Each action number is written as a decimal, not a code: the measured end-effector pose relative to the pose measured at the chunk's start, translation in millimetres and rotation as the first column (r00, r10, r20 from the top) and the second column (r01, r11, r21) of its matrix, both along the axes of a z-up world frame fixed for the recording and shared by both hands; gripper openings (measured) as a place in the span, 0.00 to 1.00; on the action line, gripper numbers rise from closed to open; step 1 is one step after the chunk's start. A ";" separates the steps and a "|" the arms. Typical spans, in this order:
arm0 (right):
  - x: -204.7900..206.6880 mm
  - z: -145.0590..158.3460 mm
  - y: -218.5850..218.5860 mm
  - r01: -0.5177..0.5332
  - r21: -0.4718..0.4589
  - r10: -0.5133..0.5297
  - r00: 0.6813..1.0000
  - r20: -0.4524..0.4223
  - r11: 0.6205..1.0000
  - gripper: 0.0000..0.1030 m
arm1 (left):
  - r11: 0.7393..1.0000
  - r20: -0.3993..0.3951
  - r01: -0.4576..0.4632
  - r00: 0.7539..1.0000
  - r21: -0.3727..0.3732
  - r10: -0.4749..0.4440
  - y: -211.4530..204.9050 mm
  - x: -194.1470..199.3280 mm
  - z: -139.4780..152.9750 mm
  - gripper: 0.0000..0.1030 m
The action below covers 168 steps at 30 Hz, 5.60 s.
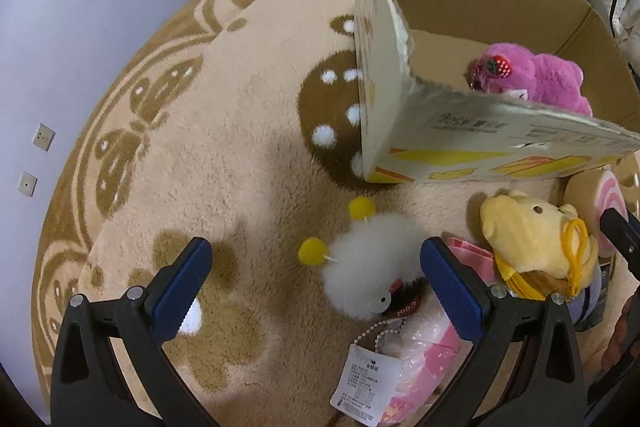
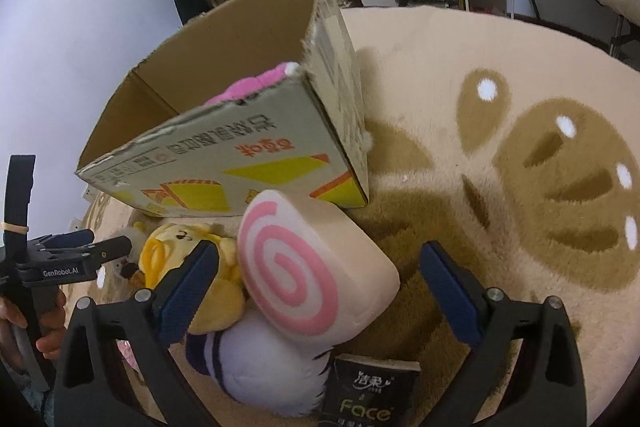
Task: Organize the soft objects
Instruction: 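Grasp the pink-swirl cushion with the right tool while the left tool grasps the white chick, then lift the pink-swirl cushion with the right tool while the left tool lifts the white chick, then release the pink-swirl cushion and white chick into the box, opening both tools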
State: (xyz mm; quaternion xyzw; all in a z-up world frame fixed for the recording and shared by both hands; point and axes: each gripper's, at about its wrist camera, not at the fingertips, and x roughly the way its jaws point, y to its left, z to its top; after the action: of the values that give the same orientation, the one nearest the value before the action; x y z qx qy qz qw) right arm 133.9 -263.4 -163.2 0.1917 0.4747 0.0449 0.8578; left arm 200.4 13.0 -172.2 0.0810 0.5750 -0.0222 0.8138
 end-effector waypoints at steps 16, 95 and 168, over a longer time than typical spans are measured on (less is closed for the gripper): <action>11.4 -11.5 -1.8 -0.013 0.041 0.013 1.000 -0.006 0.999 0.71 | 0.998 -0.059 0.064 0.996 0.013 -0.063 -19.6 5.9 -24.3 0.91; -45.2 110.0 0.5 0.040 -0.015 -0.034 0.956 0.290 0.999 0.42 | 0.990 0.472 0.082 0.881 -0.112 -0.020 10.5 -48.7 143.8 0.32; -0.7 138.5 7.0 0.001 -0.054 0.014 0.963 0.270 0.999 1.00 | 0.988 0.465 0.085 0.885 -0.127 -0.016 -29.1 -28.4 153.6 1.00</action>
State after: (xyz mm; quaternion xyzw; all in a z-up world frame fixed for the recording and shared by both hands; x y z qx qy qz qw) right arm 133.2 -256.4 -24.7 0.1592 0.3547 0.0609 0.9193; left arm 172.0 -16.0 -18.6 0.0404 0.3590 -0.0648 0.9302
